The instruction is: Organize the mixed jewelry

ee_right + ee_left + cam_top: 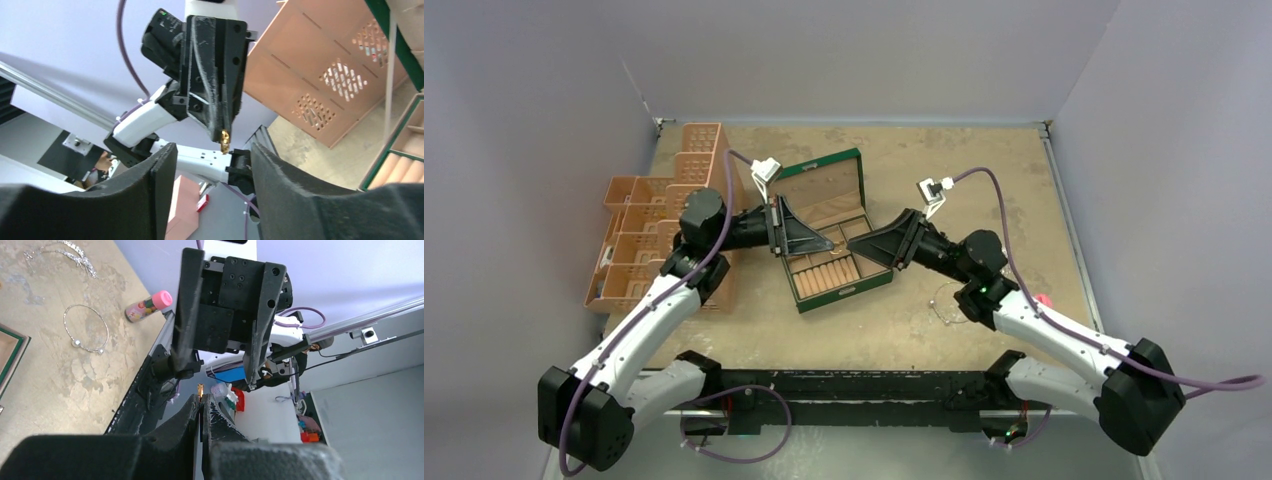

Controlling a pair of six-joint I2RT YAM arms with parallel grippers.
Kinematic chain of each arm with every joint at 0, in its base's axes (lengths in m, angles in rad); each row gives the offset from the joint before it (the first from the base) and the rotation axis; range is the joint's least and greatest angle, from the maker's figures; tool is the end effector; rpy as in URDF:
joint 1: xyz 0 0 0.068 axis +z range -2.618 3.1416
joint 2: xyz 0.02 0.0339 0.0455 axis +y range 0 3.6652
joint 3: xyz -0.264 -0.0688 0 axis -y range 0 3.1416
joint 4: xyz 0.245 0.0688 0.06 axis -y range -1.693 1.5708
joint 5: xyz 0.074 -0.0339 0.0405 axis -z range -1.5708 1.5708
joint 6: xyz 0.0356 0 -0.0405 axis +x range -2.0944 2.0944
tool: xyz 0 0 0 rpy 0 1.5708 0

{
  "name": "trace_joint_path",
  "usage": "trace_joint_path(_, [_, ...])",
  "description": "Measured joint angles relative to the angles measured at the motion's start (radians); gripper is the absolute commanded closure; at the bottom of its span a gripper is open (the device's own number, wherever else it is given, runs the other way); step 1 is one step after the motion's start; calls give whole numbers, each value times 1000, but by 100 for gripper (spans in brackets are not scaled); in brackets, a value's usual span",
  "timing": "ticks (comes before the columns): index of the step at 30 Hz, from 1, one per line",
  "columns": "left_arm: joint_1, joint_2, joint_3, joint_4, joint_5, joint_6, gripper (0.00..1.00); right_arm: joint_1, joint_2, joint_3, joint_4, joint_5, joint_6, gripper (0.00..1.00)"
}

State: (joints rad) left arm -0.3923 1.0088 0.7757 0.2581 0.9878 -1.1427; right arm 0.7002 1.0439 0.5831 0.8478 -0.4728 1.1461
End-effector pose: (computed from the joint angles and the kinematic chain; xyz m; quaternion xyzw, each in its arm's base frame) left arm 0.1967 -0.1135 0.3410 0.0905 0.6964 -0.6759 0.2238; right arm 0.1664 0.1614 0.3264 -0.0696 0.5720 0.7223 0.3825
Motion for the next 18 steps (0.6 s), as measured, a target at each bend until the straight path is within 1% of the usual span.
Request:
trace_joint_path(1, [0, 0, -7, 12, 4, -9, 100, 0, -6, 0, 3, 0, 4, 48])
trace_joint_path(3, [0, 0, -16, 26, 6, -26, 100, 0, -10, 0, 13, -8, 14, 48])
trace_joint_path(7, [0, -2, -23, 43, 12, -61, 100, 0, 1, 0, 12, -18, 24, 38])
trace_joint_path(9, [0, -6, -28, 55, 12, -76, 100, 0, 9, 0, 11, -19, 25, 38])
trace_joint_path(11, [0, -11, -35, 66, 13, -87, 100, 0, 18, 2, 13, -26, 24, 43])
trace_joint_path(14, [0, -11, -38, 76, 14, -97, 100, 2, 37, 3, 24, -47, 26, 52])
trace_joint_path(18, [0, -9, -55, 112, 13, -115, 100, 6, 50, 3, 38, -69, 32, 57])
